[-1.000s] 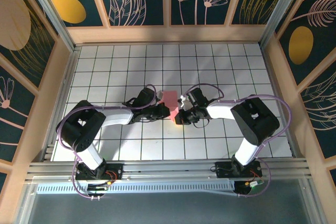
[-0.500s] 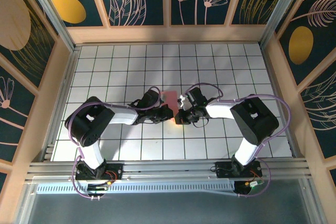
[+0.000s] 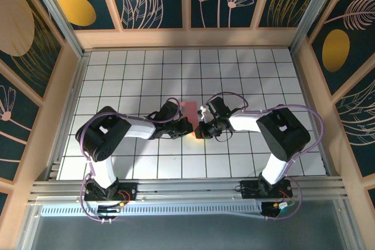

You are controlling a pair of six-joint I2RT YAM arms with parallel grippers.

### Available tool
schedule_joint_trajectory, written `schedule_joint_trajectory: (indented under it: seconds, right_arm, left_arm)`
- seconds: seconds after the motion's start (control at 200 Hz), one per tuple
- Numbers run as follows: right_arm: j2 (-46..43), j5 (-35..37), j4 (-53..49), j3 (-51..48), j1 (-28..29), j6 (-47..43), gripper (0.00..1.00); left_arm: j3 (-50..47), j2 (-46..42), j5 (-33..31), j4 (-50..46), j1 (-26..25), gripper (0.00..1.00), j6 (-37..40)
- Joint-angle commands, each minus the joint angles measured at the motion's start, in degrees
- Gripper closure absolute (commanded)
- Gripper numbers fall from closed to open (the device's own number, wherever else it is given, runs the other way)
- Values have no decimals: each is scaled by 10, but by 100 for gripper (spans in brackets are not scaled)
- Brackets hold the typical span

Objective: Fold a paper plane with a square sheet of paper (fold left side to right side)
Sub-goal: Third fold the triangle at the center of the table.

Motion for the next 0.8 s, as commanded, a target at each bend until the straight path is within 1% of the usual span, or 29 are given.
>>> schedule_joint_trajectory:
  seconds: [0.0,0.375,0.535,0.656,0.796]
  right_arm:
    - [54,101,-56,-19,13,-13,100]
    - [58,102,-67,-14,16,-20,100]
    - [58,103,-69,-15,15,-21,100]
    - [58,102,-70,-14,15,-22,100]
    - [59,102,-70,-13,18,-20,100]
  left_arm:
    - [7,14,-36,-48,-4,97,-7]
    - [15,14,-74,-88,7,97,-6]
    - [15,11,-81,-98,30,97,8]
    - [24,8,-89,-122,55,97,34]
    - [25,2,-96,-128,83,97,53]
